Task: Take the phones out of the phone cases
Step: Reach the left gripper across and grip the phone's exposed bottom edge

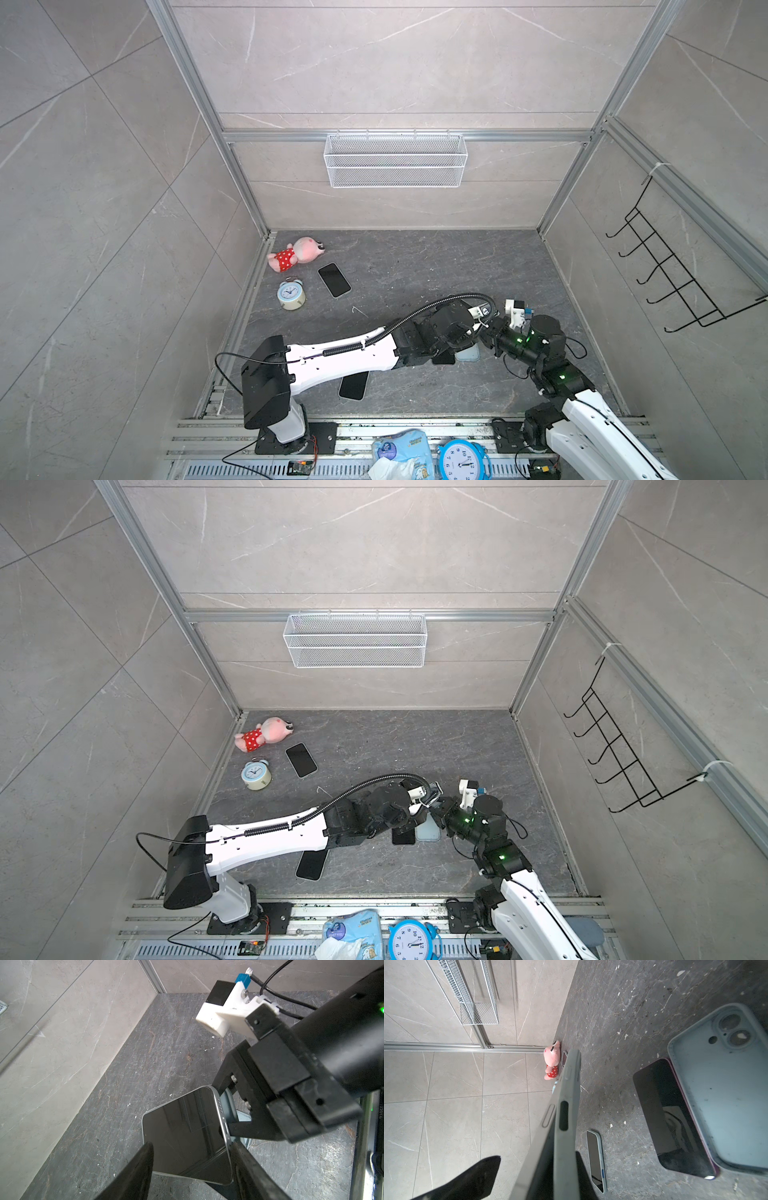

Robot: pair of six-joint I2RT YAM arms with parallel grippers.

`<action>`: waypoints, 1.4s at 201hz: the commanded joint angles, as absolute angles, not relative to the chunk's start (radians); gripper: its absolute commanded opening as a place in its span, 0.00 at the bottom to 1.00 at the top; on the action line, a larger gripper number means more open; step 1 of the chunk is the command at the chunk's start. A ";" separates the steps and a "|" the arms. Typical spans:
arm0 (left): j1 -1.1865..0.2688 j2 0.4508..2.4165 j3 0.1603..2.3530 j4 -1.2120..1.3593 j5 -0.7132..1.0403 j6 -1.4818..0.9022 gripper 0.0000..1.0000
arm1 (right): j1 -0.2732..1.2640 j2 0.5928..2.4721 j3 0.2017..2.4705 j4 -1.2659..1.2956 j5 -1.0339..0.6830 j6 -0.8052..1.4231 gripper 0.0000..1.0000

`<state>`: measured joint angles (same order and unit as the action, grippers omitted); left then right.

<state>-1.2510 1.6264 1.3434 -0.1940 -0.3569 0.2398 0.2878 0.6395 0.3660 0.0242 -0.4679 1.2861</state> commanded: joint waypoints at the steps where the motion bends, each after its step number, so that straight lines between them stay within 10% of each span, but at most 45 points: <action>1: -1.243 1.618 1.374 -0.175 -0.352 0.251 0.60 | 0.292 0.627 0.376 0.103 -0.485 1.284 0.00; 281: -1.235 1.754 1.428 -0.228 -0.455 0.248 0.38 | 0.293 0.643 0.385 0.118 -0.474 1.293 0.00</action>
